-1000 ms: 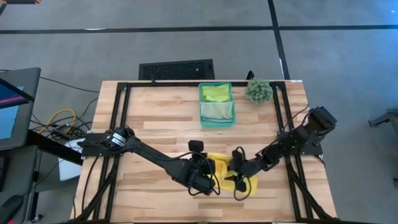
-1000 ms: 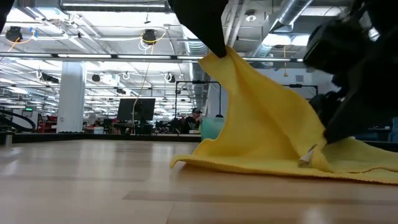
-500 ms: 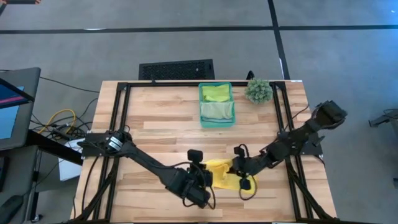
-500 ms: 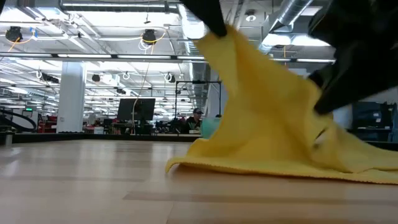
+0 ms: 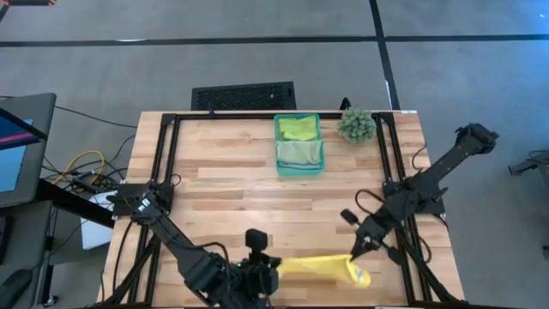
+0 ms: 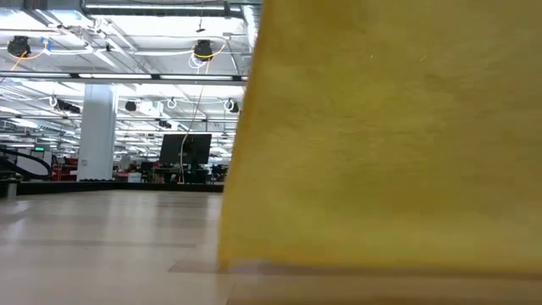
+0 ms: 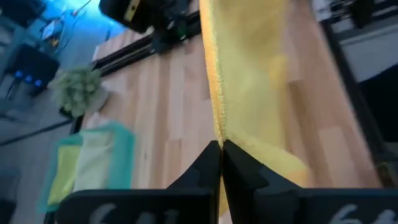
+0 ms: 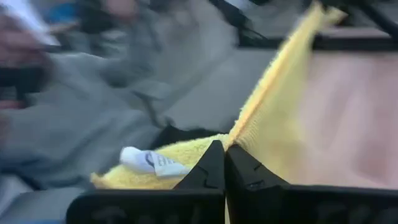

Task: Fold microfiber towels
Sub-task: Fold the yellow microfiber cloth

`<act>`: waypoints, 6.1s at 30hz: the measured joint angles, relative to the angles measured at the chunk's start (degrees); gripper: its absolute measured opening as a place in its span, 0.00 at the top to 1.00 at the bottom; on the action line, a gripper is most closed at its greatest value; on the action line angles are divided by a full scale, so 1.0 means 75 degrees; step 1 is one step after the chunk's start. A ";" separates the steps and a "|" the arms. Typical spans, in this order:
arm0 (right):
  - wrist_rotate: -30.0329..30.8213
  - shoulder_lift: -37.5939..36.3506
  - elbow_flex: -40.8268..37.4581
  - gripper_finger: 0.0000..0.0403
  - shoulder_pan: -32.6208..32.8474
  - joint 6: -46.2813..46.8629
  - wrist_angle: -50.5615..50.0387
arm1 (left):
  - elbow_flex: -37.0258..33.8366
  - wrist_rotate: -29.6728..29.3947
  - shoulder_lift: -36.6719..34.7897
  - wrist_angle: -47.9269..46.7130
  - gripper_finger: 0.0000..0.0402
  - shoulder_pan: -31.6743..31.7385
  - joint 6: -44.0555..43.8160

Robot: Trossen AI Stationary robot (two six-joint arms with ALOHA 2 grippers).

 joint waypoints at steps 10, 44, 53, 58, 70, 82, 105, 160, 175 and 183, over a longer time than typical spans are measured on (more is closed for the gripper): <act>0.1842 0.0033 -0.0417 0.97 -0.2521 0.0149 -0.3335 | -0.1418 0.0313 0.0130 -0.1682 1.00 0.1512 -0.1647; 0.2416 0.2262 -0.0967 0.73 -0.1923 0.0012 -0.2417 | -0.4844 0.0307 0.0119 -0.1216 0.61 0.3742 -0.2776; 0.2103 0.4361 -0.0981 0.73 -0.0863 0.0124 -0.0226 | -0.4974 0.3377 0.0256 0.2275 0.64 0.3522 -0.0413; 0.1502 0.4672 -0.0619 0.73 -0.0251 0.0001 -0.0208 | -0.5116 0.5716 0.0259 0.3165 0.74 0.3538 -0.0387; 0.4779 0.2919 -0.0409 0.73 0.0047 0.1381 -0.1910 | -0.4814 0.2520 0.0227 0.3486 0.93 0.3465 -0.0392; 0.4656 0.3487 -0.1619 0.87 -0.1955 0.2060 -0.0892 | -0.6419 0.3685 0.0130 0.5039 1.00 0.4768 -0.1900; 0.5200 0.2302 -0.1635 0.87 -0.1221 0.1938 -0.2445 | -0.4536 0.1236 0.0244 0.0844 1.00 0.3704 -0.2497; 0.5083 -0.0777 -0.4255 0.69 -0.1265 0.4026 -0.1475 | -1.1478 0.3754 -0.2218 1.0780 0.81 0.4534 -0.3194; 0.4444 -0.0767 -0.3950 0.72 -0.1934 0.3841 -0.2194 | -1.1349 0.3335 -0.2994 1.0661 0.99 0.3783 -0.1311; 0.4272 -0.0506 -0.4184 0.72 -0.2124 0.3760 -0.1473 | -1.1348 0.3058 -0.3016 1.0655 0.99 0.3587 -0.1113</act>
